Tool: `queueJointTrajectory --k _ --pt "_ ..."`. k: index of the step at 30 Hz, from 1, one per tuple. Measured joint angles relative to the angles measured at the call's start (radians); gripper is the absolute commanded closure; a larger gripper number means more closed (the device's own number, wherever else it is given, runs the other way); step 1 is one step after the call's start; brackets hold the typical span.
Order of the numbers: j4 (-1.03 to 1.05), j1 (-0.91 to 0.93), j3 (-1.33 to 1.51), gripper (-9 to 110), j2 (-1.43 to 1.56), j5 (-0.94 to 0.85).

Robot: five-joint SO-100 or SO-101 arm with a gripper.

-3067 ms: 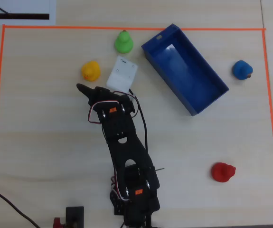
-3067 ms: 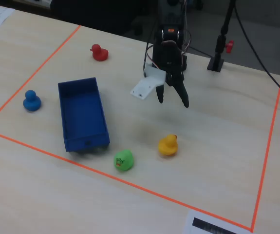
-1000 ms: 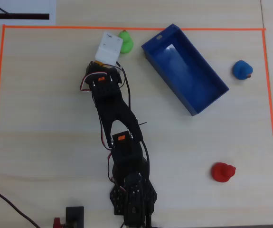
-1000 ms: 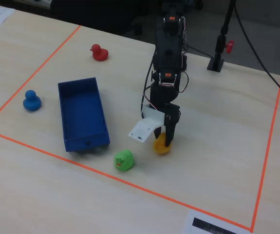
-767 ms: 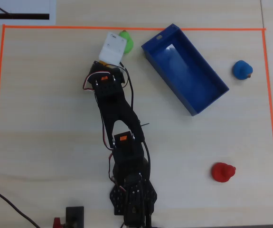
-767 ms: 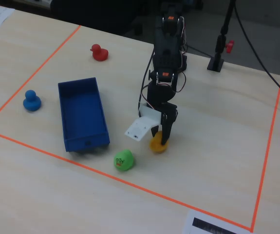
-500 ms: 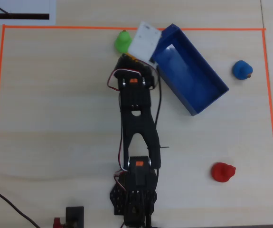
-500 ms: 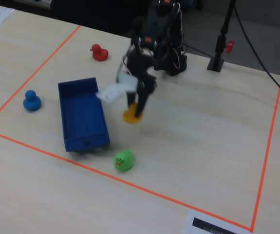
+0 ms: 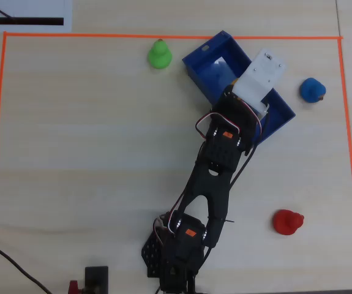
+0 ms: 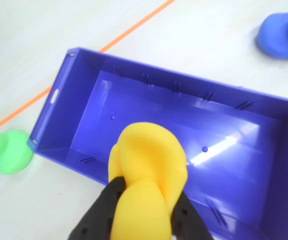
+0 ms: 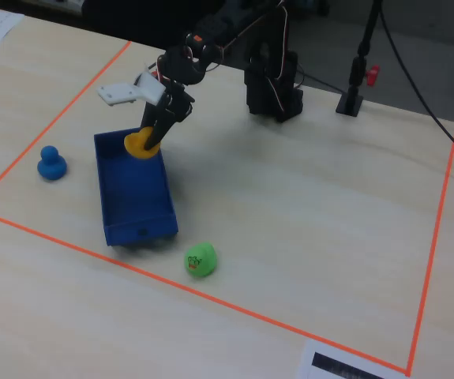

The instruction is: Grasp yellow duck and put it into box.

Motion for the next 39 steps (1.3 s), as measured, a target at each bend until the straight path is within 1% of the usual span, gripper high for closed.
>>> queueJointTrajectory --k 8,12,25,28,30,38,39 --pt "-0.026 -0.107 -0.02 101 -0.064 0.081" --pt "-0.086 -0.138 -0.021 101 -0.121 0.084" --pt "-0.109 -0.107 -0.268 101 -0.364 0.097" --pt "-0.112 -0.094 -0.282 96 -0.403 0.074" --pt "-0.112 -0.087 -0.293 86 -0.426 0.058" --pt "-0.109 -0.067 -0.305 71 -0.453 0.02" --pt "-0.109 -0.064 -0.307 70 -0.453 0.02"
